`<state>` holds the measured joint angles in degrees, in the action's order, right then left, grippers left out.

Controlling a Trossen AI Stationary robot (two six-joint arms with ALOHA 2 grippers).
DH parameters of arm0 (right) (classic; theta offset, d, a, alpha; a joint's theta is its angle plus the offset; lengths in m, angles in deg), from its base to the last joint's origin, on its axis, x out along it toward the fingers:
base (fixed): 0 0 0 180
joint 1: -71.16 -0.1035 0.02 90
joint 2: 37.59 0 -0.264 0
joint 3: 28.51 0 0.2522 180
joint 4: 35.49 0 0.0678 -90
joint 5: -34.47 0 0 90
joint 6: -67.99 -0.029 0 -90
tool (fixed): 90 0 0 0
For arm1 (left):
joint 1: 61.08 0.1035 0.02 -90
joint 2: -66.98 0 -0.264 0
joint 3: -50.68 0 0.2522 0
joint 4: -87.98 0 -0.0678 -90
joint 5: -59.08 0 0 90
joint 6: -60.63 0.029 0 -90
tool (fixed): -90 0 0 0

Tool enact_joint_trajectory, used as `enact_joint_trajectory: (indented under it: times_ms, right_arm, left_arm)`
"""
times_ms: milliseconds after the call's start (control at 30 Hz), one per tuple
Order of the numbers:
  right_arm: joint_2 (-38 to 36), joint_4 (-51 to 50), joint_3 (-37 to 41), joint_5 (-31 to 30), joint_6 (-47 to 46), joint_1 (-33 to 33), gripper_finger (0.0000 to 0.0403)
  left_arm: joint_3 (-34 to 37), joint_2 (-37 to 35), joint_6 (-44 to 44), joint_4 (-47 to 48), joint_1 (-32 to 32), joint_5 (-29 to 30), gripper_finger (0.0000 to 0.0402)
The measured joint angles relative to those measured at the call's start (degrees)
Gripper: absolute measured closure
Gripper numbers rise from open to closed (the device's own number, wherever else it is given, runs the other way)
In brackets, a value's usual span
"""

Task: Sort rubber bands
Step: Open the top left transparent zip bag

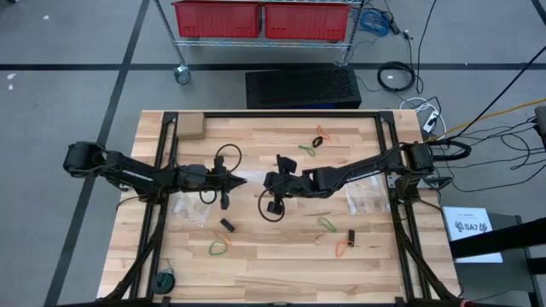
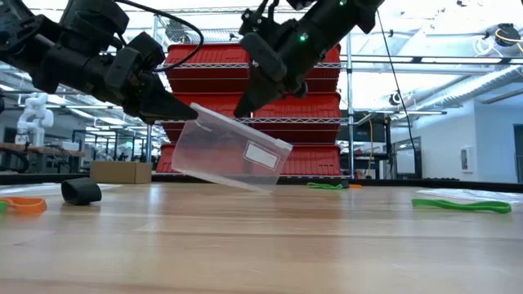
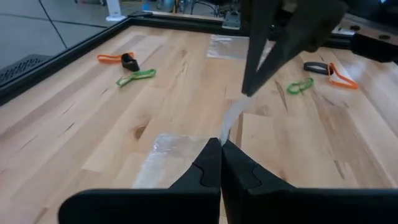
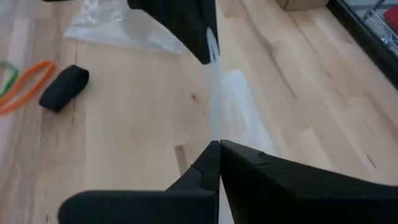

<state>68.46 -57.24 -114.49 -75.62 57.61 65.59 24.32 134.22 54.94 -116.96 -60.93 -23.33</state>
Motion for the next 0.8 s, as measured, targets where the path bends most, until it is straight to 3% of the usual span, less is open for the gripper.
enact_joint_trajectory:
  times_ms: [467, 800]
  right_arm:
    - [4.5, 0.1, 0.0, 0.4, 0.1, 1.5, 0.0403]
    - [4.4, 2.1, 0.0, -4.5, 2.3, 1.4, 0.0403]
  left_arm:
    - [0.0, 0.0, -1.4, 0.3, 0.5, 0.0, 0.0402]
    - [0.0, 0.0, 0.5, 0.2, 0.6, 0.0, 0.0402]
